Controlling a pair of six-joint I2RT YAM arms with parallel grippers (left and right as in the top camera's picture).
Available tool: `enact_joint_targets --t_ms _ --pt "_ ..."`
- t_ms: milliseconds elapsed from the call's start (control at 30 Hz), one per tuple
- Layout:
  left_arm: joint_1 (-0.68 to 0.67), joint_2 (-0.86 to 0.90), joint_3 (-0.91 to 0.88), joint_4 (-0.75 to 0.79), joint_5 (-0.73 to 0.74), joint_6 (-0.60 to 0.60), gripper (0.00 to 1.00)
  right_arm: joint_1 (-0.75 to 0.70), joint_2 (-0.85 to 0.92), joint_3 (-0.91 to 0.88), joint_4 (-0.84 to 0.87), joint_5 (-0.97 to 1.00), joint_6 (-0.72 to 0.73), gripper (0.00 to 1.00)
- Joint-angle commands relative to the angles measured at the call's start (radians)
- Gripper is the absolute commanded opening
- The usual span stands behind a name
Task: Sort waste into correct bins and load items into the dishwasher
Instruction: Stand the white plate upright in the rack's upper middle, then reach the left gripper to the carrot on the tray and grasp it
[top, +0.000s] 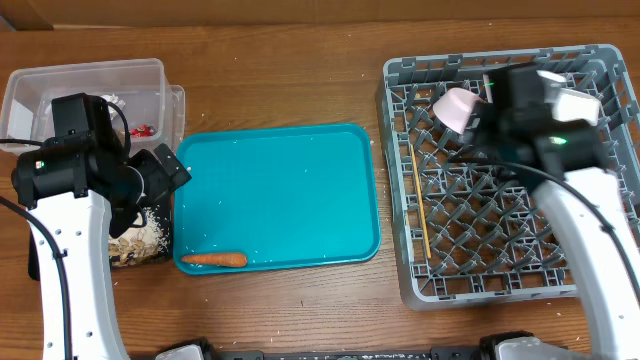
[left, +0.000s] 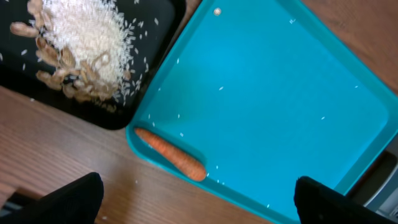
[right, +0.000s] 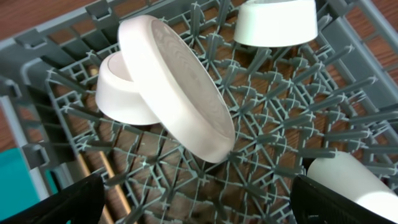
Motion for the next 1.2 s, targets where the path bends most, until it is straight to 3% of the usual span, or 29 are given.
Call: enact_joint_targets --t_ms 0,100,267,533,800,1167 --pt "-0.008 -0.019 0.003 -0.026 0.012 0.003 1.00 -0.126 -0.023 0.019 -0.024 -0.327 -0.151 1.00" --pt "-0.047 -0.019 -0.031 -0.034 0.012 -0.005 1.00 -0.224 -0.016 0.019 -0.071 -0.426 -0.170 1.00" --pt "-0.156 -0.019 -0.156 0.002 0.043 -0.071 1.00 -0.315 -0.012 0.019 -0.118 -0.435 -0.170 1.00" --pt "-0.349 -0.019 -0.390 0.174 0.051 -0.299 1.00 -0.328 -0.012 0.019 -0.118 -0.435 -0.170 1.00" --pt "-0.361 -0.019 -0.533 0.233 -0.103 -0.595 1.00 -0.328 -0.012 0.019 -0.118 -0.435 -0.170 1.00" --pt "-0.357 -0.019 -0.695 0.475 -0.150 -0.628 1.00 -0.328 -0.012 0.019 -0.122 -0.435 -0.170 1.00"
